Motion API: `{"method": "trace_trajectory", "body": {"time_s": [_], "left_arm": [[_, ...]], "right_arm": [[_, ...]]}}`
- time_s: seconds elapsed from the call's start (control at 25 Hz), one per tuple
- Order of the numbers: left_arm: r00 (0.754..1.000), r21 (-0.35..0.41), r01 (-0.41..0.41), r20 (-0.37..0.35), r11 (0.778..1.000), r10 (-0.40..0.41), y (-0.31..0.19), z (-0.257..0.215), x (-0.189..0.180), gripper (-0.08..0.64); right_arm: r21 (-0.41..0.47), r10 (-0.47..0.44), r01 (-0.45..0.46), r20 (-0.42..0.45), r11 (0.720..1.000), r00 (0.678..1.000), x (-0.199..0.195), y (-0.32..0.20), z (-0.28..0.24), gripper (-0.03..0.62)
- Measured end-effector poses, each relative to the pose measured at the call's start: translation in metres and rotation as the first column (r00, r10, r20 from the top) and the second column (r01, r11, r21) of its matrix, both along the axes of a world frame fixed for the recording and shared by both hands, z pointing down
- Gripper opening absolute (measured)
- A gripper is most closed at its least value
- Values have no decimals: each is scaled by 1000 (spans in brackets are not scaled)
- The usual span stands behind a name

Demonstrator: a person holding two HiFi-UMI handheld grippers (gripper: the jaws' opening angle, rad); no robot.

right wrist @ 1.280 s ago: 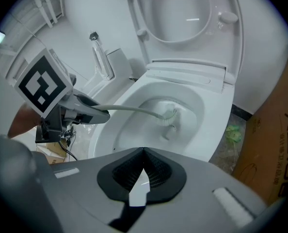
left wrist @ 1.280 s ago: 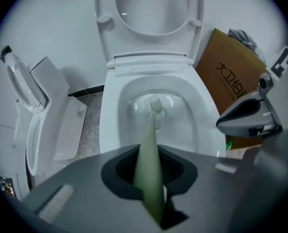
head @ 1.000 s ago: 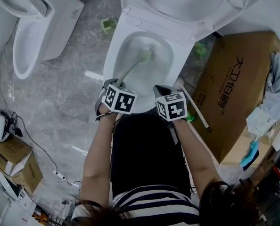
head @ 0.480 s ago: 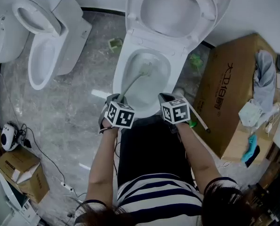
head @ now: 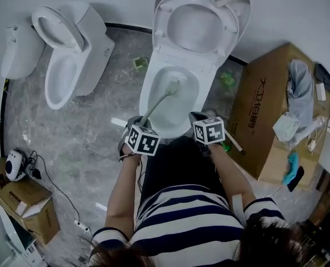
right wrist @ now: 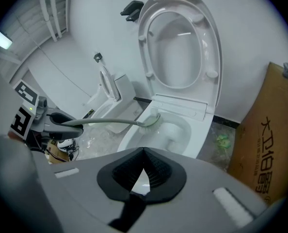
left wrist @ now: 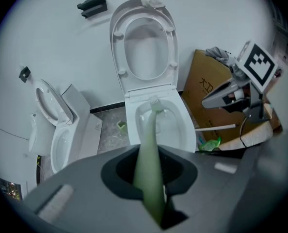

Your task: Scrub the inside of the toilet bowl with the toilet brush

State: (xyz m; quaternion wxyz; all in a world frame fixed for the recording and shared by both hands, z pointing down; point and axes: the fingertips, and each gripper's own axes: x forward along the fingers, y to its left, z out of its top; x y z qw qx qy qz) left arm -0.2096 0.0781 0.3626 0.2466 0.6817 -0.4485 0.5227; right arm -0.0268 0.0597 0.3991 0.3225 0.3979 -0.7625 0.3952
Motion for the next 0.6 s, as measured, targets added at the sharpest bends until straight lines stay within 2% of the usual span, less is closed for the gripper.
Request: {"method": "trace_trajectory", "body": {"time_s": [0.28,0.6], "left_arm": [[1000,70,7,16,998,-8,15,-47,-14,0],[999,105,36,1,994,-36,40,-66,-17,0]], "right_arm": [[84,-51,51,-2,995,999,0,4,-49,-3],[127,-65,63,8,990,998,0,7,-72,-3]]}}
